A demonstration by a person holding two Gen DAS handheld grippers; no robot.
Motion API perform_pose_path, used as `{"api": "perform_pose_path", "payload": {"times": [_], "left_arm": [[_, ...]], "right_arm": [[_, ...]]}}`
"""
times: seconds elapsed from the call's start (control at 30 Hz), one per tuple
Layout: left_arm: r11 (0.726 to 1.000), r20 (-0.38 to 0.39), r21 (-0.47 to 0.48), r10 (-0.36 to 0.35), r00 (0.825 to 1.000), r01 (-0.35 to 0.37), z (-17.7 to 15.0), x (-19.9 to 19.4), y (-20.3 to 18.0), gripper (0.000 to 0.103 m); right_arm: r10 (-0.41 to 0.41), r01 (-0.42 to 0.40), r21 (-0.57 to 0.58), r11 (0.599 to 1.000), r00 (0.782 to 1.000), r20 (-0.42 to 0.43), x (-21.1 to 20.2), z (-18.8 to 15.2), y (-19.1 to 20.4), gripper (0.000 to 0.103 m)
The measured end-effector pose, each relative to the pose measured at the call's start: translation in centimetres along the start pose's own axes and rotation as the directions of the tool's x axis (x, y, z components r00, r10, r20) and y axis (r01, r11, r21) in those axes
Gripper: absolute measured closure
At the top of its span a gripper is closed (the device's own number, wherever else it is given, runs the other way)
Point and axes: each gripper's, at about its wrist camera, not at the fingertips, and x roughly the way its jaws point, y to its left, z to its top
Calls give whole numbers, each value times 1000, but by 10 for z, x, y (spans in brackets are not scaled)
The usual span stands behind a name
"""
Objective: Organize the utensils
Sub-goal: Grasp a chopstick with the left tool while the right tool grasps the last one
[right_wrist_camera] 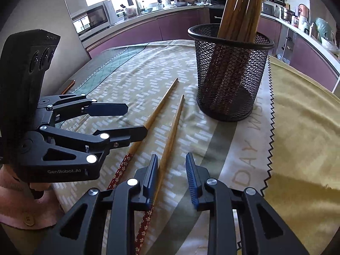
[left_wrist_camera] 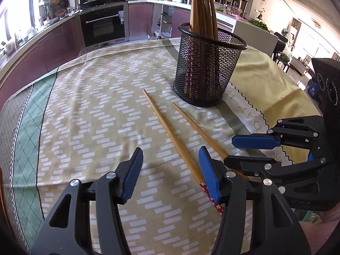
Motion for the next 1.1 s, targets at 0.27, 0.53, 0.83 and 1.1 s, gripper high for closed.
{"api": "perform_pose_path", "payload": {"times": [0.27,0.53,0.83,1.1], "left_arm": [[999,-24,8,31,999,-31,6,11,-3,66],[999,-35,-20,37,999,-38,9,13,5,73],[995,-19,-82,50,999,-51,13,14,13,89],[992,-5,-117,42,999,-42,8,11,17,95]], "right_arm": [[-10,10,-11,1000,1000,0,5,4,-1,82],[-56,57,-51,997,998,8,16,13,10,82],[-36,36,-12,999,999,21,21,17,6,96],[-15,14,25,1000,999,36,16,17,0,97]]}}
